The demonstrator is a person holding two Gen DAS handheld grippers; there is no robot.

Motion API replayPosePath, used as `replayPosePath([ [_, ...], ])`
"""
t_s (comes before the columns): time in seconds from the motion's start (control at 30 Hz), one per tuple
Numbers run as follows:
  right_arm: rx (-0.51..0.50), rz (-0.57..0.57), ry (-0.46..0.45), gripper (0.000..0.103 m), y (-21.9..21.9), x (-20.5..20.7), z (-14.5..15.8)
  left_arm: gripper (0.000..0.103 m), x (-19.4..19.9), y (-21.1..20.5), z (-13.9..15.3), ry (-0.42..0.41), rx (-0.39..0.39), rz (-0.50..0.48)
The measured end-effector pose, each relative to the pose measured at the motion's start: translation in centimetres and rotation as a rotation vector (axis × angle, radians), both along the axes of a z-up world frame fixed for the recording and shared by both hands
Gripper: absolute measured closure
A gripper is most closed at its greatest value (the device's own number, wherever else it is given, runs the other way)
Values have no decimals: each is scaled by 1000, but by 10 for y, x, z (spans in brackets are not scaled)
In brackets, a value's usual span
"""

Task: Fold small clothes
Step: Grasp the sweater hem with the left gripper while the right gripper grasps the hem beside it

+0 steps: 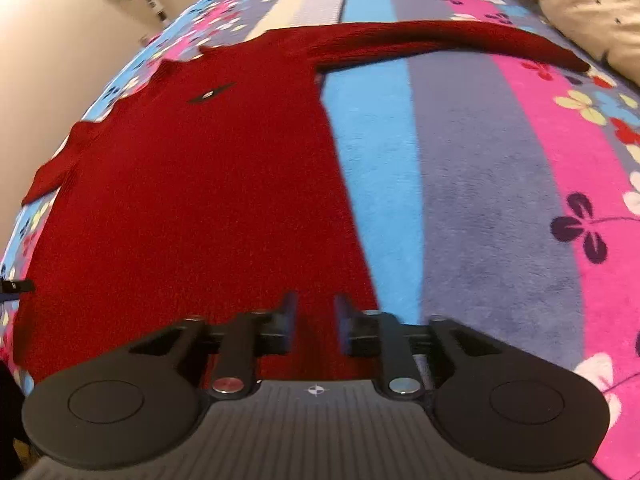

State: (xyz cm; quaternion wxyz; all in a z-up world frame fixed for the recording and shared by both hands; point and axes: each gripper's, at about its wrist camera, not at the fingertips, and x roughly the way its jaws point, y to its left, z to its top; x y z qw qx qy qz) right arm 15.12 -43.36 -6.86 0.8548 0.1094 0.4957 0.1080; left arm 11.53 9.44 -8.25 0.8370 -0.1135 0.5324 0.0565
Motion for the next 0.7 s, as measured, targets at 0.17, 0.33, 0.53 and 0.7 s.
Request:
replayPosePath([
  [0.17, -89, 10, 18, 48, 14, -8, -8, 29, -18, -13, -1, -15, 77, -79],
  [0.33, -148, -10, -1, 49, 24, -12, -9, 55, -32, -1, 3, -9, 28, -64],
  [0.53, -147, -12, 25, 103, 18, -18, -14, 92, -41, 0, 9, -37, 34, -91],
  [0.7, -163, -7, -13, 103, 18, -29, -8, 90, -41, 8, 12, -30, -12, -50],
])
